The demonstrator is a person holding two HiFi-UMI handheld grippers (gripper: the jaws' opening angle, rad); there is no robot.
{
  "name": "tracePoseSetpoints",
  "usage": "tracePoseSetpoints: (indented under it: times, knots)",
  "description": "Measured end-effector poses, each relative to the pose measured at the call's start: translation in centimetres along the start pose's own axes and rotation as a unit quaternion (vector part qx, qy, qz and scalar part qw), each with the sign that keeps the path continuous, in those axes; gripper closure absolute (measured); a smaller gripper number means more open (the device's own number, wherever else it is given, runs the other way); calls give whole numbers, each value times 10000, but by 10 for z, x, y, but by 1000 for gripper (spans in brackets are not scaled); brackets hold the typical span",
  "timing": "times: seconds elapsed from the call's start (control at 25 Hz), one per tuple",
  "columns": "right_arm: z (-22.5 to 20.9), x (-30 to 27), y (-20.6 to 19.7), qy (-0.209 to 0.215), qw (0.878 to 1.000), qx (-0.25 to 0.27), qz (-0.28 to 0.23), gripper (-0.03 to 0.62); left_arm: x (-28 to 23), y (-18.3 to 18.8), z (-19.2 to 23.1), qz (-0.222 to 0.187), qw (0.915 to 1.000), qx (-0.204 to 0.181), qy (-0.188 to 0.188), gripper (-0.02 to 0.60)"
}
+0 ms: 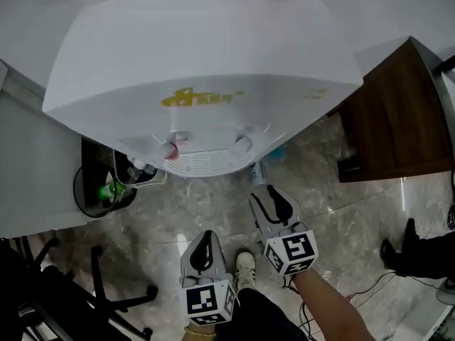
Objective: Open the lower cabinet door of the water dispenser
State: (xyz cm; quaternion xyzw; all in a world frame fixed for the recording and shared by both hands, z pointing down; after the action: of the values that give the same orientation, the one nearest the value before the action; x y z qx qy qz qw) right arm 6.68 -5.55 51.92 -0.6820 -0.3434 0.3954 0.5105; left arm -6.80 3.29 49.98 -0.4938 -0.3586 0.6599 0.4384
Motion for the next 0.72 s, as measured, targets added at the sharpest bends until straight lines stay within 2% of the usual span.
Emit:
tracePoseSetpoints:
  times: [0.16,0.32,0.52,0.72]
  knots:
    - [-17,-26,-56,106,9999,118,-39,381,-16,-52,15,55,9999,-11,93,574]
    - [-30,-55,-96,333,9989,311,65,311,-30,-75,17,70,9998,-179,-63,574]
    - [-55,-97,-110,544,9961,671,176,261,-56,-79,17,3,9993,-281,-258,574]
    - [-60,-122,-111,1045,9903,901,164,214,-80,-81,14,-46,9987,-391,-334,575]
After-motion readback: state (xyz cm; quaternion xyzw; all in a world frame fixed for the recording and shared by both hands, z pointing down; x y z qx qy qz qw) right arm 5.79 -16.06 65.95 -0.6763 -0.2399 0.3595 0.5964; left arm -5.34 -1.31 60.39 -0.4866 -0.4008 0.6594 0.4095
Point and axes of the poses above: the fingertips, and each gripper's own axes: x backward along the fingers, z to its left, y out of its top, the point moved 2 cm from there along x, backward along the fingers, and after that the axes turned 15 degrees about -z, right-handed, at the moved point
